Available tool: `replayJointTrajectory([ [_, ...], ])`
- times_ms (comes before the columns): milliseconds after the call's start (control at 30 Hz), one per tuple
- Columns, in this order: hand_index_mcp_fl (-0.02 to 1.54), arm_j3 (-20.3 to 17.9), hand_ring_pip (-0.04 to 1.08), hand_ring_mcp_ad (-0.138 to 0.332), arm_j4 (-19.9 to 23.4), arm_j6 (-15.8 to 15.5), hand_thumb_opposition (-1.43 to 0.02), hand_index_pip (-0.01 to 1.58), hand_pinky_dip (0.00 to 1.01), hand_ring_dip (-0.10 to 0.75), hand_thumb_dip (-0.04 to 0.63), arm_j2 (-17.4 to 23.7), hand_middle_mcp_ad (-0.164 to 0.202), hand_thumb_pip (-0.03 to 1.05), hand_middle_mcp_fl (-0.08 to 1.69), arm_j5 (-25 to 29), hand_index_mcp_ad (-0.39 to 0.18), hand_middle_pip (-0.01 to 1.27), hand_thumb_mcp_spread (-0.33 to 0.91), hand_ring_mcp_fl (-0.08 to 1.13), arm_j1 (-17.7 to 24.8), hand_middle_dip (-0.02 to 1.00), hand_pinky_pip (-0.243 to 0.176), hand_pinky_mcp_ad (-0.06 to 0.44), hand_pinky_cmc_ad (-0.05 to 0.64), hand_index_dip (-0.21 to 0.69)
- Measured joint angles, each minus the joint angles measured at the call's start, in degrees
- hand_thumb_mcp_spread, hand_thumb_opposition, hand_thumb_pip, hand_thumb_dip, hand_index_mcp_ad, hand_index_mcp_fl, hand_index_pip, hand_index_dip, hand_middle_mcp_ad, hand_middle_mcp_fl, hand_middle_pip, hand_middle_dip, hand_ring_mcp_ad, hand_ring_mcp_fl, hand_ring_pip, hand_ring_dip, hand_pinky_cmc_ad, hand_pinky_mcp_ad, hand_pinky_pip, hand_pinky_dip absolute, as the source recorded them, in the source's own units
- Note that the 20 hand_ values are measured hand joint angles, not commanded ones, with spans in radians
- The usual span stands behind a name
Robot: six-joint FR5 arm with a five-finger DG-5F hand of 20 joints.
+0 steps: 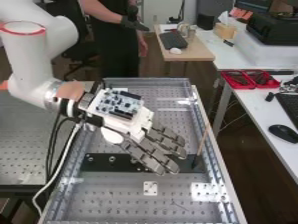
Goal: Grab the drill bit and place it in the clear container
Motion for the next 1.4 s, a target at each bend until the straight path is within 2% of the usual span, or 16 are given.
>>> replayJointTrajectory([
  [133, 0.22, -0.8, 0.09, 0.278, 4.2, 0.0, -0.79, 0.23, 0.25, -0.021, 0.094, -0.5, 0.154, 0.55, 0.04, -0.1, 0.049, 0.14, 0.28, 0.05, -0.3, 0.08, -0.096, 0.215, 0.164, 0.126],
  [200, 0.2, -1.2, 0.09, 0.278, 5.9, 0.1, -0.79, 0.35, 0.25, -0.021, 0.108, -0.7, 0.157, 0.57, 0.04, 0.4, 0.038, 0.14, 0.28, 0.03, -0.3, 0.08, -0.096, 0.213, 0.164, 0.12],
  [267, 0.18, -1.3, 0.08, 0.276, 7.1, 0.3, -0.8, 0.43, 0.25, -0.021, 0.127, -1.5, 0.145, 0.58, 0.05, 0.9, 0.042, 0.14, 0.29, 0.02, -0.3, 0.08, -0.093, 0.216, 0.166, 0.117],
  [367, 0.13, -1.1, 0.08, 0.278, 8.1, 0.4, -0.8, 0.6, 0.25, -0.021, 0.147, -2.4, 0.138, 0.63, 0.05, 1.4, 0.042, 0.14, 0.3, 0.02, -0.2, 0.1, -0.093, 0.215, 0.166, 0.117],
  [633, 0.06, 0.0, 0.08, 0.278, 8.5, 0.5, -0.83, 1.01, 0.25, -0.021, 0.215, -4.1, 0.14, 0.65, 0.04, 1.5, 0.012, 0.14, 0.31, 0.01, -0.2, 0.11, -0.091, 0.215, 0.166, 0.12],
  [667, 0.06, 0.4, 0.07, 0.278, 8.4, 0.5, -0.83, 1.08, 0.24, -0.021, 0.22, -4.5, 0.138, 0.7, 0.04, 1.5, 0.012, 0.14, 0.31, 0.01, -0.2, 0.11, -0.091, 0.215, 0.164, 0.12],
  [867, 0.04, 1.7, 0.08, 0.278, 7.8, 0.2, -0.87, 1.21, 0.24, -0.021, 0.265, -5.7, 0.138, 0.72, 0.02, 1.0, 0.012, 0.13, 0.31, 0.01, -0.4, 0.11, -0.091, 0.215, 0.164, 0.12],
  [1000, 0.04, 2.5, 0.07, 0.278, 7.5, 0.1, -0.88, 1.28, 0.22, -0.021, 0.265, -6.5, 0.141, 0.72, 0.02, 0.7, 0.012, 0.13, 0.32, 0.01, -0.4, 0.11, -0.091, 0.215, 0.164, 0.124],
  [1100, 0.02, 3.1, 0.07, 0.276, 7.3, 0.1, -0.9, 1.32, 0.21, -0.021, 0.288, -7.0, 0.138, 0.72, 0.02, 0.4, -0.003, 0.14, 0.32, 0.01, -0.4, 0.12, -0.091, 0.215, 0.164, 0.129],
  [1400, 0.02, 5.7, 0.07, 0.276, 4.4, 0.1, -0.91, 1.48, 0.19, -0.021, 0.3, -8.7, 0.141, 0.72, 0.02, -0.2, -0.019, 0.14, 0.34, 0.01, -0.6, 0.14, -0.091, 0.215, 0.164, 0.253],
])
